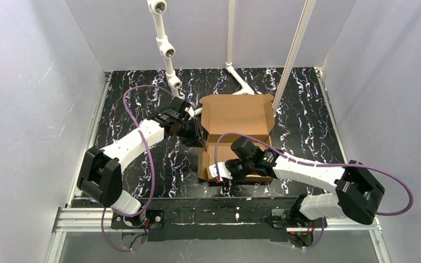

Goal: Fold the paper box

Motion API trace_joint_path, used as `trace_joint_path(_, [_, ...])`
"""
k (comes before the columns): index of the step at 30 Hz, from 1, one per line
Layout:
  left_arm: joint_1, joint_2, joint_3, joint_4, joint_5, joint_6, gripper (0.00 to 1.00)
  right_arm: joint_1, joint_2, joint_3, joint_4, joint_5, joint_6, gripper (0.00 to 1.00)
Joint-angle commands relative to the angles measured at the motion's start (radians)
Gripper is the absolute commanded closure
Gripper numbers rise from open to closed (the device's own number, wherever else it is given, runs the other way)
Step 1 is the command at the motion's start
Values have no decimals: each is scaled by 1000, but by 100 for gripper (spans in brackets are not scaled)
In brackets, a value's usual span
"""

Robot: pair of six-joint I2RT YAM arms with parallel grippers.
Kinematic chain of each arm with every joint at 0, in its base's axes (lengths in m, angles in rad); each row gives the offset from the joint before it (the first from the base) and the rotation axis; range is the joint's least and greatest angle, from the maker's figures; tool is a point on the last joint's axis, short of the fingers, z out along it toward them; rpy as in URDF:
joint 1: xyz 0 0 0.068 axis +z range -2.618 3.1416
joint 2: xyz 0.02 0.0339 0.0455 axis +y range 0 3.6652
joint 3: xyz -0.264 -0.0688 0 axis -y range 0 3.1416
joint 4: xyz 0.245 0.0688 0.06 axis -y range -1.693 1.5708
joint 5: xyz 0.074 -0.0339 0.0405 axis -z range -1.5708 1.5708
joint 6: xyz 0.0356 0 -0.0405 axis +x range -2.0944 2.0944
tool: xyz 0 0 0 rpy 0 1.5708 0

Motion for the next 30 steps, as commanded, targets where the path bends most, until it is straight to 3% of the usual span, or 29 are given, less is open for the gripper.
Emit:
trace_joint_path(1, [24,-45,-93,107,134,-47,78,2,2,5,33,18,8,91])
trace_joint_path(9, [97,-132,-323,412,335,-121,58,-28,-5,3,34,6,19,94])
trace_joint_path(14, [155,-246,-409,493,350,-111,48,-42,6,6,37,-1,30,95])
trace_joint_path(20, [187,-499,-496,332,156,-46,40,-58,17,8,39,-4,41,96])
trace_joint_path(23, [193,-654,-557,205,12,-89,40,-60,24,10,39,-4,47,97])
trace_joint_path(26, [195,-788,-628,78,-101,-161,43,-61,32,13,39,-8,50,97])
trace_joint_path(30, [196,-823,-696,-10,-86,-223,55,-61,40,14,40,-15,56,97])
